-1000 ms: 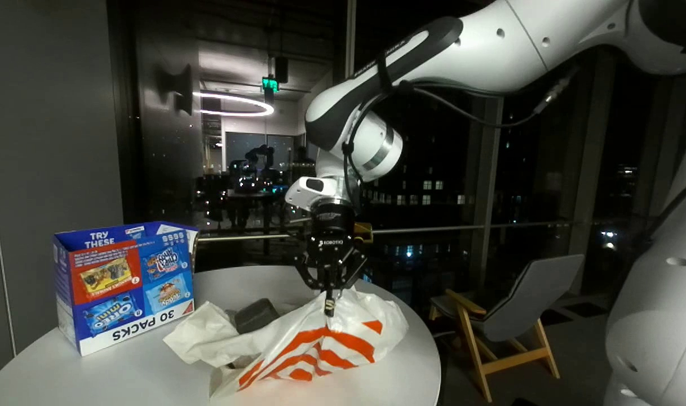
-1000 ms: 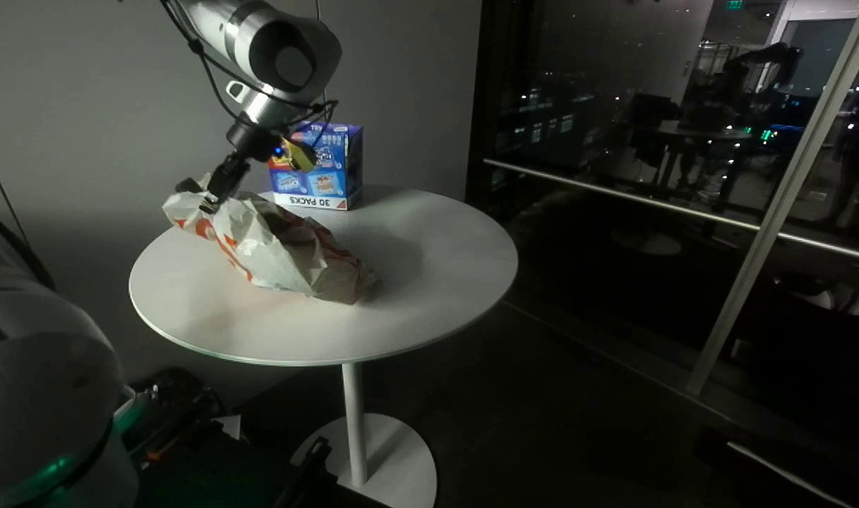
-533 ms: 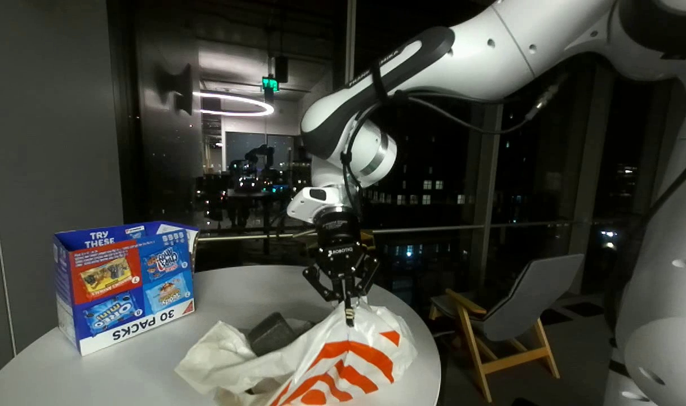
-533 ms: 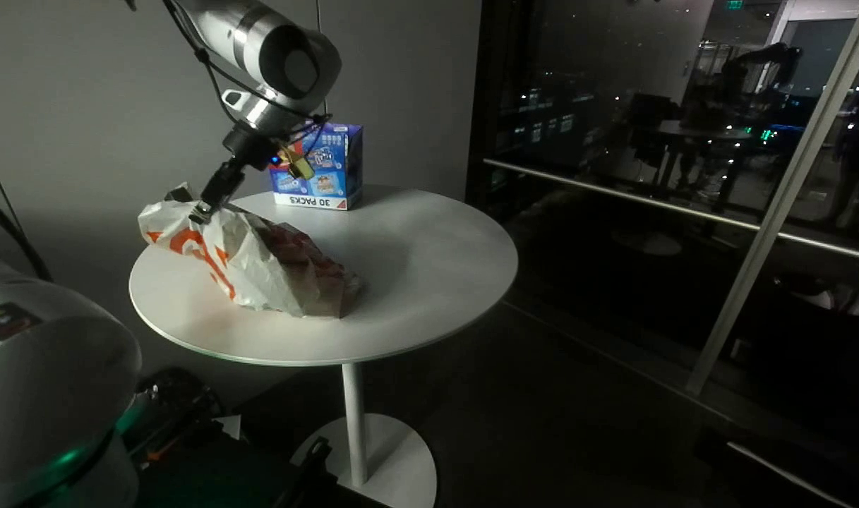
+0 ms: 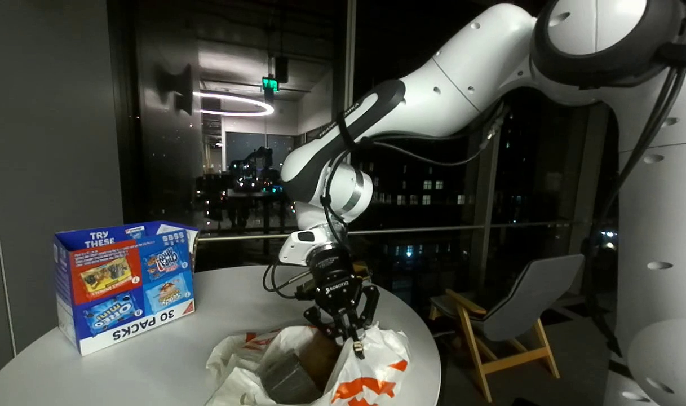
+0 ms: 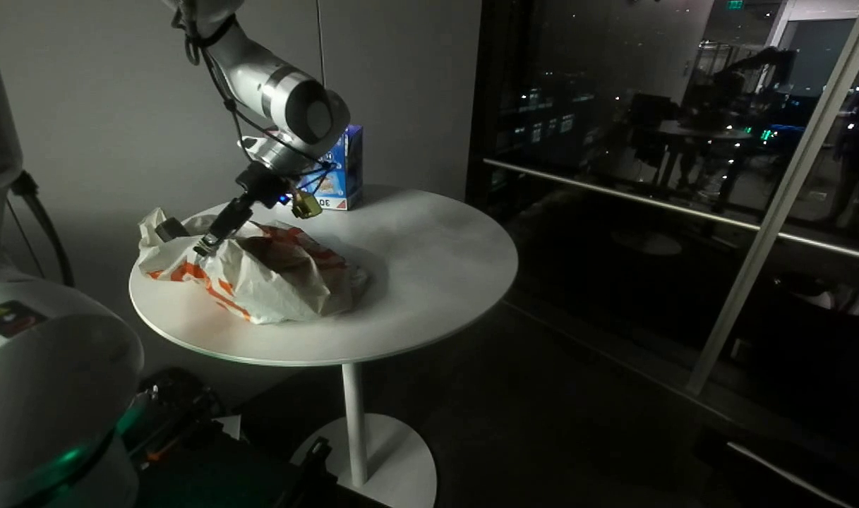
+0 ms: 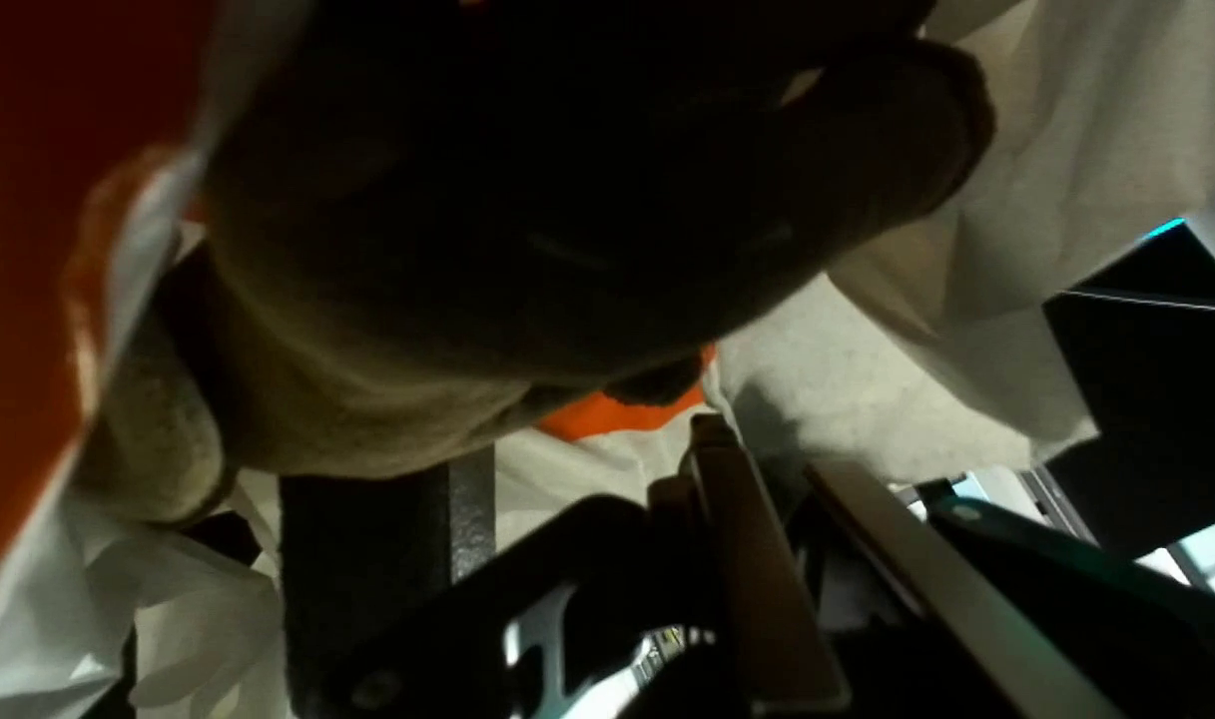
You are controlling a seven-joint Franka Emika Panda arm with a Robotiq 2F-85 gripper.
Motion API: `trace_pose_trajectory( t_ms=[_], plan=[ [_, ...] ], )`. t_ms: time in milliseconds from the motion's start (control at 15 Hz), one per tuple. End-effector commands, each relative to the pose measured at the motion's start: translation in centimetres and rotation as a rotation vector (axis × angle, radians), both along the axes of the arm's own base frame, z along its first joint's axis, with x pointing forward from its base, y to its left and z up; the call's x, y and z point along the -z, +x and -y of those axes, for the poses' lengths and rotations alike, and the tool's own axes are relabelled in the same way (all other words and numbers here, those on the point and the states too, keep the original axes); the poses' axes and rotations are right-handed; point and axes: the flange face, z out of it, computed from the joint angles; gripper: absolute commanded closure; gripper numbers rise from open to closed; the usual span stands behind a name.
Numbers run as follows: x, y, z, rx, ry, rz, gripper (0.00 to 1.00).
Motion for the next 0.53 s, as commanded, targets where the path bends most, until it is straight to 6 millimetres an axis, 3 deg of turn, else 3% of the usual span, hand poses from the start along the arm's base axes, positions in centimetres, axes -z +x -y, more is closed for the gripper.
trace_pose_trajectory(
  t_ms=[0, 467],
  plan=[
    [-2.4, -0.6, -0.8, 0.007, -0.052, -0.081, 0.57],
    [-5.8, -1.4, -2.4, 0.037, -0.098, 0.067, 0.04]
  ],
)
